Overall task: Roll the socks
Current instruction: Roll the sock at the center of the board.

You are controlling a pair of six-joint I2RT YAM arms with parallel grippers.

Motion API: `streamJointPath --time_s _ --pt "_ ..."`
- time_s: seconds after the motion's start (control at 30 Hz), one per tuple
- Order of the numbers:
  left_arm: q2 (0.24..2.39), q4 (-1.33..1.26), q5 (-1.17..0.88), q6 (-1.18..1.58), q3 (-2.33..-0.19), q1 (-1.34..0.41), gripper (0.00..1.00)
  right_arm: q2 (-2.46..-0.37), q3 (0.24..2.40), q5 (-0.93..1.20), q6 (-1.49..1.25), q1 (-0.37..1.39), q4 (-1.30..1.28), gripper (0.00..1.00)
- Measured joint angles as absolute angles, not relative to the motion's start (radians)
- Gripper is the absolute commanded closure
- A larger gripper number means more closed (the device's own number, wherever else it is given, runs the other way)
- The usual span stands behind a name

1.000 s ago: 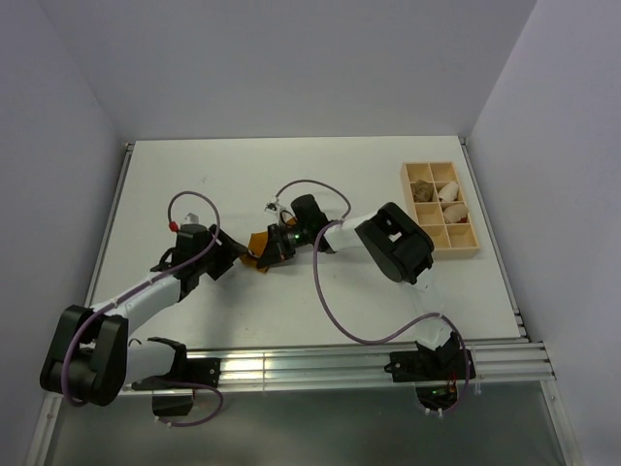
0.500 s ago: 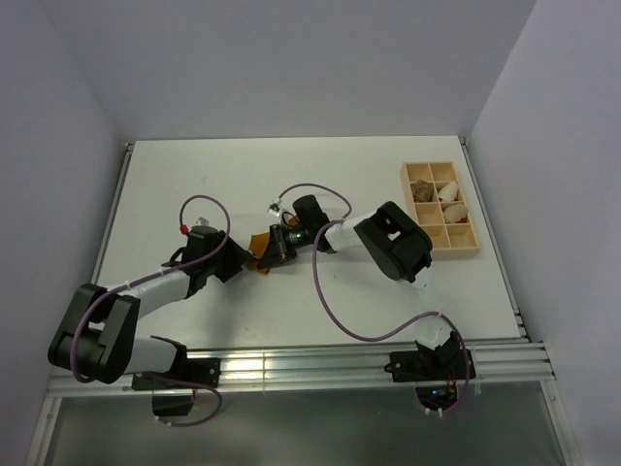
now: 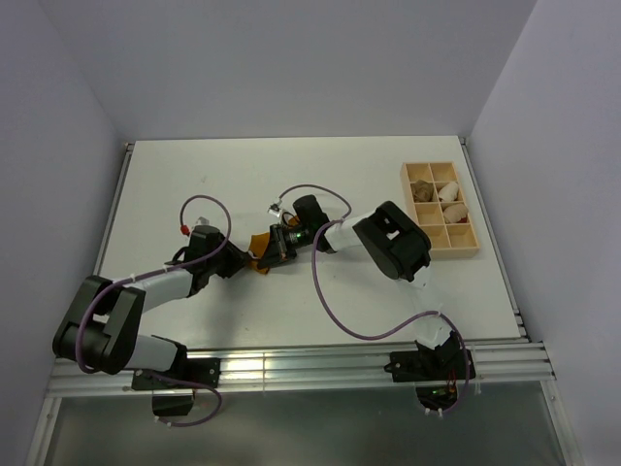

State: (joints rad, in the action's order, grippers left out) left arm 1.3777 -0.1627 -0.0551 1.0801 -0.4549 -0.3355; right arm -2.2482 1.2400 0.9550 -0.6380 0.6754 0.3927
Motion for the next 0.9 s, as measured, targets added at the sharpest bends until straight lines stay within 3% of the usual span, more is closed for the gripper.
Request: streamJointPath --time_s 0.13,0.23,0.37,0.57,0.9 --pt "1.39 -0.17 -0.055 1.083 -0.458 -0.338 0.82 -2.248 1.244 0.951 -0.63 0.675 0.378 0.95" --pt "1.398 -0.15 -0.053 1.076 -0.479 -0.343 0.88 -2.234 1.245 0.93 -0.606 0.676 0.348 0.82" --pt "1.406 -0.081 -0.045 1.05 -0.525 -0.357 0.93 -2.178 1.243 0.85 -0.535 0.684 0.254 0.59" --pt "1.411 0.053 -0.012 0.997 -0.607 -0.369 0.95 -2.044 1.215 0.623 -0.382 0.709 0.094 0.39" --pt "1.48 0.218 0.006 0.92 -0.737 -0.375 0.94 -1.848 1.133 0.104 -0.076 0.925 0.035 0.35"
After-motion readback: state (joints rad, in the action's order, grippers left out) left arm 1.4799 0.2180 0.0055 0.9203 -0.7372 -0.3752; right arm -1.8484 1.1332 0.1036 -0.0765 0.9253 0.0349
